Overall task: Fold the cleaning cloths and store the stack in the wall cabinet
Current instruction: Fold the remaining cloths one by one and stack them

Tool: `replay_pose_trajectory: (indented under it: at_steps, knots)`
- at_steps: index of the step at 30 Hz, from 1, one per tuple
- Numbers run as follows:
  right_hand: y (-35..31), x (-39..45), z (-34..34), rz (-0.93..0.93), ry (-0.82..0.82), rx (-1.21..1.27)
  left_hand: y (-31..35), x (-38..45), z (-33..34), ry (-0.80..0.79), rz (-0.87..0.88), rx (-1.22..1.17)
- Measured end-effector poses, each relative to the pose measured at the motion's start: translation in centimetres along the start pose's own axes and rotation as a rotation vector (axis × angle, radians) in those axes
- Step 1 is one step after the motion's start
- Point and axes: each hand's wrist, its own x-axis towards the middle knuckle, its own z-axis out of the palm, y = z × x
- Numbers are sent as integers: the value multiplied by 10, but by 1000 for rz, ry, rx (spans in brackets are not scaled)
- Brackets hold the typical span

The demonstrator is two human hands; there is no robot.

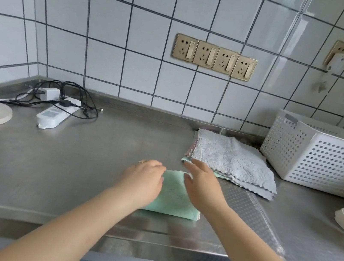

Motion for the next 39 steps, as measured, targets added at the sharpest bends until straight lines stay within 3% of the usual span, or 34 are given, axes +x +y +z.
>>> replay_pose_trajectory:
  at_steps: [2, 5, 13, 19, 21, 27, 30, 31, 34, 36, 39]
  knots:
    - [-13, 0, 12, -49, -75, -78, 7, 5, 14, -92, 30, 111]
    - [-16, -3, 34, -60, -203, -140, 4, 6, 34, -228, -6, 93]
    - [11, -11, 40, 94, -304, -139, -13, 3, 37, -303, -79, 33]
    - [13, -10, 39, 112, -309, -181, -24, 0, 21, -318, -153, 179]
    - [13, -11, 39, 108, -307, -188, -22, 2, 18, -300, -127, 50]
    - [12, -12, 39, 102, -312, -208, -24, 8, 15, -61, -259, -742]
    - [12, -14, 38, 108, -296, -213, -29, 8, 12, -90, -302, -1046]
    - [12, -15, 38, 113, -287, -218, -30, 8, 12, -153, -283, -1066]
    - [13, -15, 39, 135, -259, -230, -29, 7, 11, -281, -149, -691]
    - [14, -12, 37, 142, -230, -168, -27, 8, 8, -201, -77, -628]
    - [13, 2, 29, 160, -110, 212, -33, 14, -4, -59, -52, -716]
